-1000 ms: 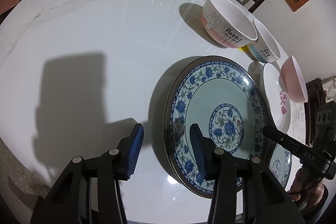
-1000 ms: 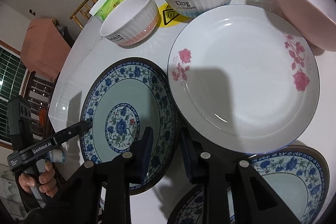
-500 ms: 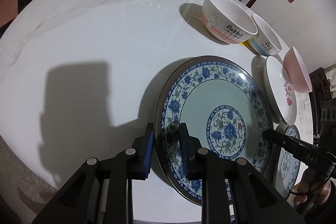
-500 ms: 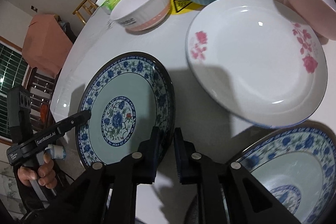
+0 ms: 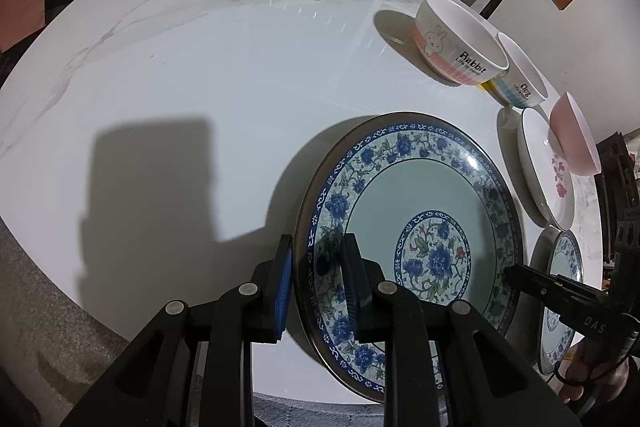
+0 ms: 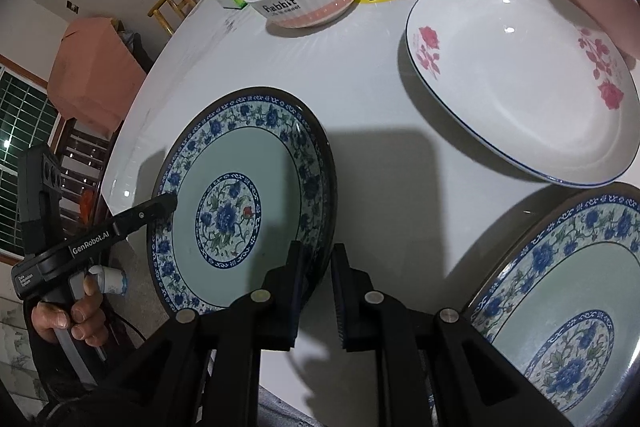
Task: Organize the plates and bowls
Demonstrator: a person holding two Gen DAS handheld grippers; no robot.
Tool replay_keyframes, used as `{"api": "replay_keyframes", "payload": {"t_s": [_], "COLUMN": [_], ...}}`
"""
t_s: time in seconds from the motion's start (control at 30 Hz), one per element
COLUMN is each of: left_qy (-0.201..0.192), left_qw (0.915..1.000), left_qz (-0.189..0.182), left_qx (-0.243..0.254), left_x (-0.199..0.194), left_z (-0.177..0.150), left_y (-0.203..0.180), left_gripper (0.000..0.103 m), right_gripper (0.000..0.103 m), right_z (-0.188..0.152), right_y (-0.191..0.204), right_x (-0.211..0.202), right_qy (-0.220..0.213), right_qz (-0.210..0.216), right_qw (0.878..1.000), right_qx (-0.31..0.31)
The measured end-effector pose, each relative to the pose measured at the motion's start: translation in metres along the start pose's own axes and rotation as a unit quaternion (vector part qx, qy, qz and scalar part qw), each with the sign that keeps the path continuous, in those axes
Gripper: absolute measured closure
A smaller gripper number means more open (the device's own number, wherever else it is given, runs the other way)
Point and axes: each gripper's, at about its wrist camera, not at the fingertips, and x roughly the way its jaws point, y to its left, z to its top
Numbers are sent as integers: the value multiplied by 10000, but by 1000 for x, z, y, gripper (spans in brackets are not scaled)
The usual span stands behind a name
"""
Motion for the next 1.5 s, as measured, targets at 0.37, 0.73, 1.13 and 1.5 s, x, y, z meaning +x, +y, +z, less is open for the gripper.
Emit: {"api": "replay_keyframes", "payload": {"t_s": [0.37,0.73,1.13,1.5], "left_qy": [-240,-1224,-1248,-589], "left_qw": [9994,9897,9848,9786], "left_qz": [262,663,-297,-1379], "left_qx": [22,344,1170,1411], "left_x": [-5,-47,-60,-40], "left_z": [-1,-15,-52,-70], "left_y": [3,-29,-120,-173], "left_gripper": [74,55,48,48], "right_gripper": [86,79,79,79], "right_z": [6,-9,-48,-75], "right_y": [5,19,-13,-71], "right_x": [-4,-45,-98,-145], "right_qy": [-130,-997,-1446,-1806], "right_qz": [-271,-559,-382,-273], "right_qw": [9988,9890,9863,9831], "right_qx": [-398,-941,-699,-63]}}
